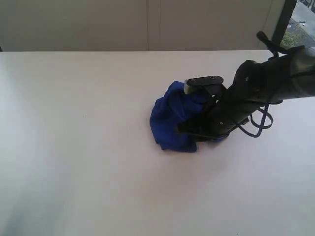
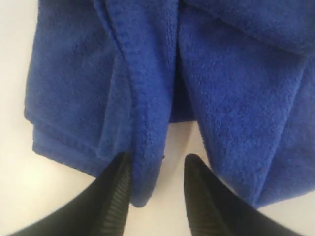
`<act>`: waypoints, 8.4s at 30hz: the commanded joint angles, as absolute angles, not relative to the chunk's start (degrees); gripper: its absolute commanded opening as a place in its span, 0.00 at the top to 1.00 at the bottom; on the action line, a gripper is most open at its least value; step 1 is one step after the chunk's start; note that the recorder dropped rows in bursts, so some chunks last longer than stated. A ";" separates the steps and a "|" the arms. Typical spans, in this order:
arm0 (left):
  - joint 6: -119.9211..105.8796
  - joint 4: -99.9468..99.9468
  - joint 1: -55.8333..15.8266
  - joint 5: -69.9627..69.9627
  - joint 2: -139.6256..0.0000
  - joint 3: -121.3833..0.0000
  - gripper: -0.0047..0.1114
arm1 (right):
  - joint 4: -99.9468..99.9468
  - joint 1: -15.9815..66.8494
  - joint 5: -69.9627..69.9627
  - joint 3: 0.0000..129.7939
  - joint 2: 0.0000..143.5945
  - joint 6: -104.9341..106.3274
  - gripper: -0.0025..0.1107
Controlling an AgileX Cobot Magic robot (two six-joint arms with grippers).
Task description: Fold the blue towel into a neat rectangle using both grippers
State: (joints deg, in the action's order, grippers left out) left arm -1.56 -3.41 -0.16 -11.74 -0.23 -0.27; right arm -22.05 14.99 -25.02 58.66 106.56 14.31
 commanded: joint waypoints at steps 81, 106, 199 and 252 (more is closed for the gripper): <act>-1.53 -3.58 -0.08 -11.58 0.00 0.00 0.96 | -29.68 25.63 -15.33 58.83 105.09 13.72 0.60; -1.53 -3.58 -0.08 -11.58 0.00 0.00 0.96 | -20.31 15.93 -28.51 54.37 91.72 14.43 0.98; -19.32 -34.30 -31.61 -4.95 -80.10 -37.32 0.96 | -20.69 19.37 -12.65 51.33 105.23 17.04 0.71; -16.92 -65.90 -33.37 -12.03 -109.48 -64.41 0.52 | -20.69 19.37 -15.38 51.23 94.36 16.30 0.98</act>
